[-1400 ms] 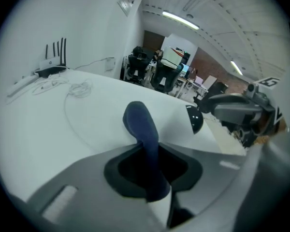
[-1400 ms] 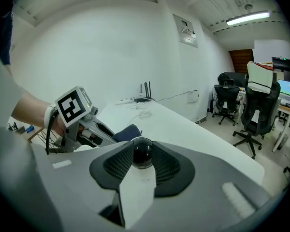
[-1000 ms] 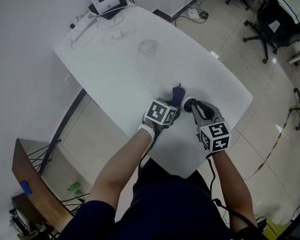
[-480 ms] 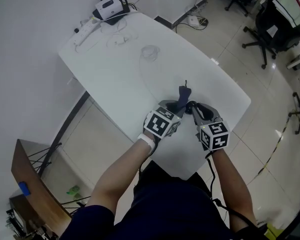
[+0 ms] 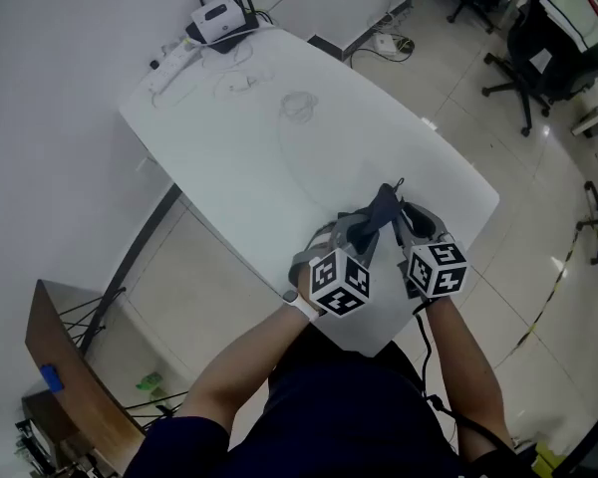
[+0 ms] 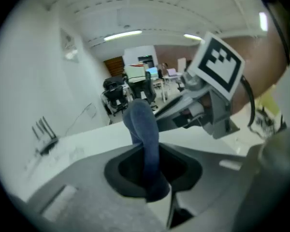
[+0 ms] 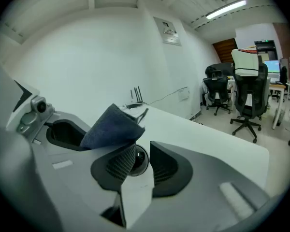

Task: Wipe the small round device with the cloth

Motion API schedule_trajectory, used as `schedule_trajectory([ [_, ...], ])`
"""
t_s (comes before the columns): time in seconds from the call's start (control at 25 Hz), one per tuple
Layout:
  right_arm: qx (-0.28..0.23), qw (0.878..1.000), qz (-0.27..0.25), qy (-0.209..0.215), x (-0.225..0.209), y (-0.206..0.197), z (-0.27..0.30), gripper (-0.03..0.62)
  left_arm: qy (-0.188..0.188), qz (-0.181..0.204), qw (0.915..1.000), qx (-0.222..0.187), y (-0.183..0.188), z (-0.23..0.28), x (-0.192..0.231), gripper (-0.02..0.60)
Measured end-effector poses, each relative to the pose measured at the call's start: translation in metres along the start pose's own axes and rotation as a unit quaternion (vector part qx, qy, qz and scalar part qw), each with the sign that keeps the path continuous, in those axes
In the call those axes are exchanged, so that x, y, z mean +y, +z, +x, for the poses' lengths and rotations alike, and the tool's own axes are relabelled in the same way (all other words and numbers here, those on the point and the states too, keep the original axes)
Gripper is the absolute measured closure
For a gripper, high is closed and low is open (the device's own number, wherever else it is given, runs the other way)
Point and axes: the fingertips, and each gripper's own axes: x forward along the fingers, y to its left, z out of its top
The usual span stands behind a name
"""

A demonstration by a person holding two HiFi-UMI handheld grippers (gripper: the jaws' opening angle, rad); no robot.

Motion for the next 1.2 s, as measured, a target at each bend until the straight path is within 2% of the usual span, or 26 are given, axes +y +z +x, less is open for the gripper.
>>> schedule_trajectory([
  [0.04, -0.002, 1.000, 0.006, -0.002, -0.003, 0.000, -0.002, 0.498, -0.007, -0.080, 0.9967, -0.011, -0.006, -0.003, 0.004, 0.512],
  [0.08, -0.003, 1.000, 0.012, -0.004, -0.006, 0.000, -0.004, 0.498, -0.016, -0.174, 0.9844, -0.021, -0.013, -0.006, 0.009, 0.512],
  [0.12, -0.004, 1.000, 0.016, -0.005, -0.008, -0.001, -0.005, 0.499, -0.024, -0.274, 0.9611, -0.030, -0.022, -0.010, 0.015, 0.512],
  [0.16, -0.003, 1.000, 0.021, -0.005, -0.010, -0.003, -0.006, 0.499, -0.028, -0.369, 0.9281, -0.038, -0.034, -0.011, 0.020, 0.512],
  [0.2, -0.003, 1.000, 0.025, -0.005, -0.011, -0.004, -0.007, 0.499, -0.033, -0.453, 0.8899, -0.045, -0.047, -0.011, 0.023, 0.512],
  [0.24, -0.003, 1.000, 0.029, -0.004, -0.012, -0.006, -0.008, 0.499, -0.043, -0.518, 0.8529, -0.052, -0.058, -0.008, 0.022, 0.512],
  [0.28, -0.004, 0.999, 0.033, -0.002, -0.012, -0.007, -0.009, 0.499, -0.058, -0.561, 0.8239, -0.057, -0.066, -0.003, 0.018, 0.512],
  [0.32, -0.004, 0.999, 0.036, -0.001, -0.012, -0.008, -0.009, 0.499, -0.071, -0.584, 0.8066, -0.058, -0.072, 0.003, 0.012, 0.511],
  [0.36, -0.004, 0.999, 0.038, 0.000, -0.011, -0.009, -0.009, 0.499, -0.075, -0.593, 0.8000, -0.052, -0.077, 0.010, 0.007, 0.511],
  [0.44, -0.003, 0.999, 0.041, 0.001, -0.009, -0.012, -0.008, 0.499, -0.064, -0.598, 0.7980, -0.030, -0.090, 0.022, 0.002, 0.511],
  [0.56, 0.004, 0.999, 0.040, 0.002, -0.003, -0.019, 0.006, 0.499, -0.055, -0.612, 0.7889, -0.019, -0.105, 0.036, 0.008, 0.511],
  [0.64, 0.010, 0.999, 0.038, 0.009, 0.007, -0.025, 0.026, 0.499, -0.048, -0.609, 0.7913, -0.018, -0.117, 0.038, 0.023, 0.511],
  [0.76, 0.011, 0.999, 0.036, 0.021, 0.021, -0.016, 0.035, 0.499, -0.040, -0.598, 0.8006, -0.017, -0.119, 0.034, 0.035, 0.511],
  [0.92, 0.007, 0.999, 0.034, 0.011, 0.008, -0.009, 0.004, 0.499, -0.055, -0.582, 0.8113, -0.016, -0.092, 0.041, 0.011, 0.511],
  [1.04, 0.007, 1.000, 0.028, 0.005, 0.003, -0.018, -0.002, 0.499, -0.060, -0.570, 0.8190, -0.023, -0.080, 0.037, 0.004, 0.511],
  [1.12, 0.004, 1.000, 0.026, 0.005, 0.002, -0.022, -0.006, 0.499, -0.063, -0.551, 0.8316, -0.033, -0.068, 0.032, 0.003, 0.511],
  [1.2, -0.002, 1.000, 0.026, 0.009, -0.001, -0.024, -0.014, 0.499, -0.060, -0.525, 0.8479, -0.048, -0.051, 0.027, 0.000, 0.511],
])
